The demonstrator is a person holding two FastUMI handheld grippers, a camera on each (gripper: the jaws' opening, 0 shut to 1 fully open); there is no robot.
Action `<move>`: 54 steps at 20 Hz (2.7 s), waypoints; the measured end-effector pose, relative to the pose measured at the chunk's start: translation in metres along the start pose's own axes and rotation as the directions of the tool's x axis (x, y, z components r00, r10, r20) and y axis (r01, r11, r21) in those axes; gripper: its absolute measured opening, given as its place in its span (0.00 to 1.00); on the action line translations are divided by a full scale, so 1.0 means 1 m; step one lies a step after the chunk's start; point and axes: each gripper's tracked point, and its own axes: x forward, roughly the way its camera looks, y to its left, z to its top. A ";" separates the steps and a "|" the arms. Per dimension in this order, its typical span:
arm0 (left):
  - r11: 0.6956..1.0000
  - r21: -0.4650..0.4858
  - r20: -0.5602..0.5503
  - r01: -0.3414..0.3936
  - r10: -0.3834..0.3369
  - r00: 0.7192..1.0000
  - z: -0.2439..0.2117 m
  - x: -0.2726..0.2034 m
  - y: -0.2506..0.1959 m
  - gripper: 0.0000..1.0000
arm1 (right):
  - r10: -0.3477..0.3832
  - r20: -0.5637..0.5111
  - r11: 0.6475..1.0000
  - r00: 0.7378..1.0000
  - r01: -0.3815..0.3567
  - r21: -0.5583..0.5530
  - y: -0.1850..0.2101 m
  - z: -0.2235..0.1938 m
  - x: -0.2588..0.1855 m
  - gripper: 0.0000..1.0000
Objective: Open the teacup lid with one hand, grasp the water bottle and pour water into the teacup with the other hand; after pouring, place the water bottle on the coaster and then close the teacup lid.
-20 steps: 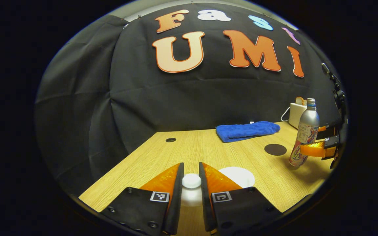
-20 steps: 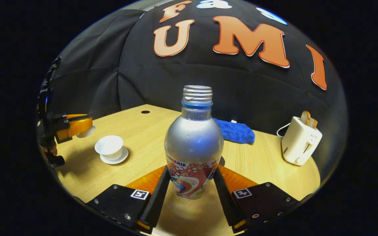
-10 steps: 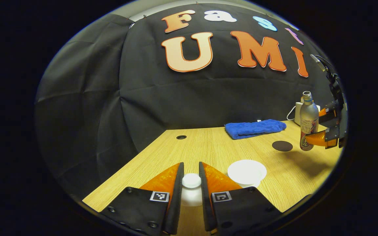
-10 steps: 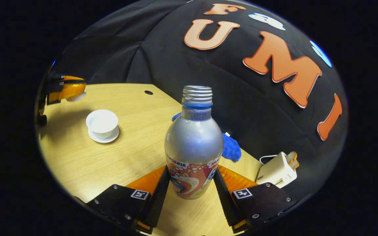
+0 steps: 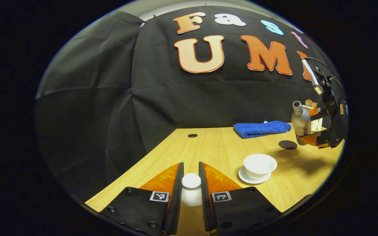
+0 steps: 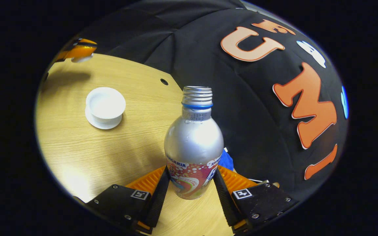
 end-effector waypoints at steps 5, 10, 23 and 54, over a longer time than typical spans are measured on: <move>1.000 -0.028 -0.013 -0.010 0.010 1.000 -0.011 -0.006 0.016 0.30 | -0.084 -0.017 0.989 0.996 0.081 -0.123 -0.014 0.013 0.008 0.78; 0.999 -0.043 -0.011 -0.019 0.019 1.000 -0.015 -0.012 0.030 0.30 | -0.097 0.038 0.965 0.995 0.104 -0.242 -0.009 0.030 -0.006 0.77; 0.996 -0.086 -0.049 -0.037 0.033 0.998 -0.040 -0.013 0.045 0.34 | -0.238 0.131 0.855 0.962 0.271 -0.442 -0.025 0.041 -0.007 0.77; 0.994 -0.103 -0.061 -0.023 0.016 0.998 -0.040 -0.015 0.040 0.33 | -0.310 0.403 0.406 0.861 0.503 -0.763 -0.028 0.091 -0.031 0.77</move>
